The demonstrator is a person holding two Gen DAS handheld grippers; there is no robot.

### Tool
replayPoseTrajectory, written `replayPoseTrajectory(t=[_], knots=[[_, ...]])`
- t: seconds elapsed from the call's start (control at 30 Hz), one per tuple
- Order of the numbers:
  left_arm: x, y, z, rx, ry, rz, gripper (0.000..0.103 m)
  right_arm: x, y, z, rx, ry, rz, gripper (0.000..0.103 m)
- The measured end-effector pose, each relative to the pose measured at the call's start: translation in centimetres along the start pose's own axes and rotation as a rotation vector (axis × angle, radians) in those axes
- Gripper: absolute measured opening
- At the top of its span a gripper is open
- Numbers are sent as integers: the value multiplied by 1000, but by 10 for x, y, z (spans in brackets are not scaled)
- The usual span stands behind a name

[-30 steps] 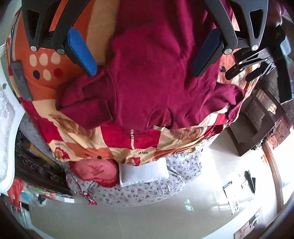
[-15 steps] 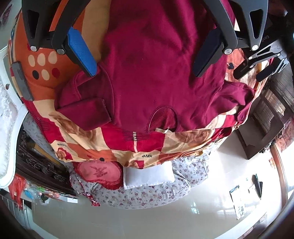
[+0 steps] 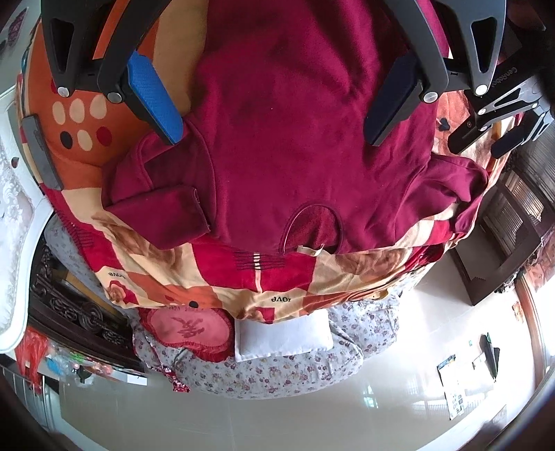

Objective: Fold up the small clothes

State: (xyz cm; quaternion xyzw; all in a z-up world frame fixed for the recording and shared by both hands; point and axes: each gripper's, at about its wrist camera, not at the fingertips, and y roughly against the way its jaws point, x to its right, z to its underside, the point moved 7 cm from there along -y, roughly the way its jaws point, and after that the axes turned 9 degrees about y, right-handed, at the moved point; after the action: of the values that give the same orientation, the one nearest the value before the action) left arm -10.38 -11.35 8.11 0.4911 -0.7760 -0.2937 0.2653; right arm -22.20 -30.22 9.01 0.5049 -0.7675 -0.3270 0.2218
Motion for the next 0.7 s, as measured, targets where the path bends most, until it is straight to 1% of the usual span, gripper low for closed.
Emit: replayPoseTrajectory(t=[0.7], knots=[[-3,-11,-1,-13,7,-7,92,-1,-16,3,-31,-2,4,103]])
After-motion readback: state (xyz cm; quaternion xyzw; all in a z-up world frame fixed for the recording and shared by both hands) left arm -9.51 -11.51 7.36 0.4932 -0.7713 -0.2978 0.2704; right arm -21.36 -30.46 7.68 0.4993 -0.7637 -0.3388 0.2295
